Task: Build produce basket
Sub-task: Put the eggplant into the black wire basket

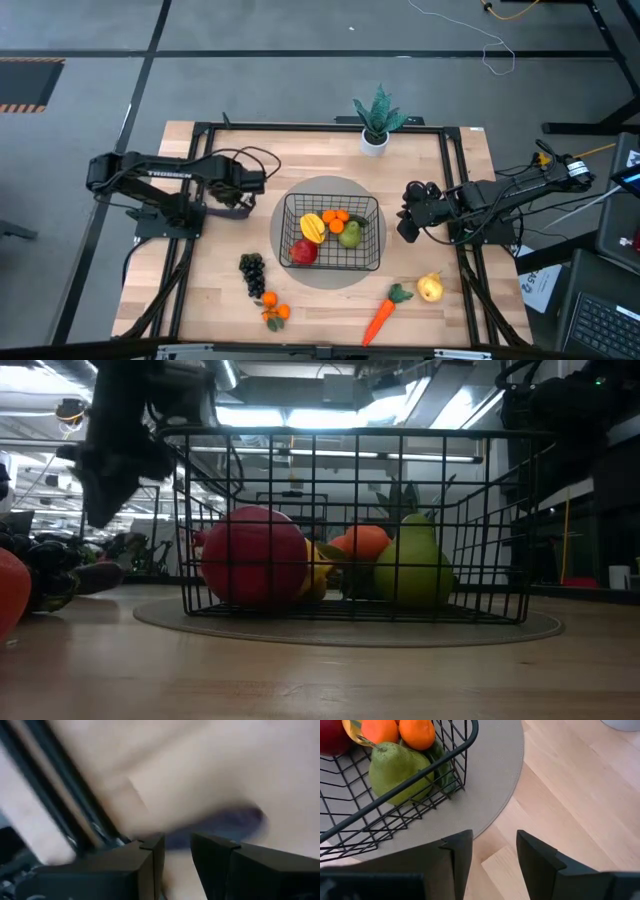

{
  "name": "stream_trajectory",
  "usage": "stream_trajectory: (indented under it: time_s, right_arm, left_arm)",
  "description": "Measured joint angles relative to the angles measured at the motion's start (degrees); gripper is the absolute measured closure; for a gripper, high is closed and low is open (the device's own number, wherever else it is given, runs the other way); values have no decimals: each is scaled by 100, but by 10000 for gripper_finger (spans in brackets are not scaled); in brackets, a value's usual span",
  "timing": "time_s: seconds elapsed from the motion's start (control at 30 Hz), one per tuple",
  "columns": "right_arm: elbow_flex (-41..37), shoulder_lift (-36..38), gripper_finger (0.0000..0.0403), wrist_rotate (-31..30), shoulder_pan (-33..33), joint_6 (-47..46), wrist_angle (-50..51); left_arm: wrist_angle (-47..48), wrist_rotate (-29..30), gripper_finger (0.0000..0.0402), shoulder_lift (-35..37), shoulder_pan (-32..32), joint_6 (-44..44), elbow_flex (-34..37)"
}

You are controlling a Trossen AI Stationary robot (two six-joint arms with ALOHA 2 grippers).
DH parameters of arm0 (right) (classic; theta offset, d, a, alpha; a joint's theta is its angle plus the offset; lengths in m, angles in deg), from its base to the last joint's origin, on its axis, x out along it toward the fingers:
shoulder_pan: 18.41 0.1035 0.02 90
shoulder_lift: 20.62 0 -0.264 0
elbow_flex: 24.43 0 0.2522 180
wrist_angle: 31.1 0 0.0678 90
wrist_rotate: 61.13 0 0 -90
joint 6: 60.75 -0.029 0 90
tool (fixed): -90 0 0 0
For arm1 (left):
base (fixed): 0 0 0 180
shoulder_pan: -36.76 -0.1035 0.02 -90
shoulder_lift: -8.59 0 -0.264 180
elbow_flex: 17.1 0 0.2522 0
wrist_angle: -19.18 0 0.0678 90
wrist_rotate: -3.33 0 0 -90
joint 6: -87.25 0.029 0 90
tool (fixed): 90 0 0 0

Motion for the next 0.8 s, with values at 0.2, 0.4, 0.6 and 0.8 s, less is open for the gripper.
stream_trajectory:
  time_s: [0.2,0.4,0.6,0.8]
  right_arm:
    - [0,-1,257,-269,1,0,0]
    - [0,-1,257,-270,2,0,0]
    - [0,1,257,-270,0,2,0]
    - [0,1,257,-272,2,0,0]
  left_arm:
    - [78,-754,319,2,509,-592,14]
    - [-458,-1035,319,-97,772,-613,603]
    - [-878,-1050,319,-94,915,-907,1197]
    - [-1293,-817,319,-94,899,-1053,1323]
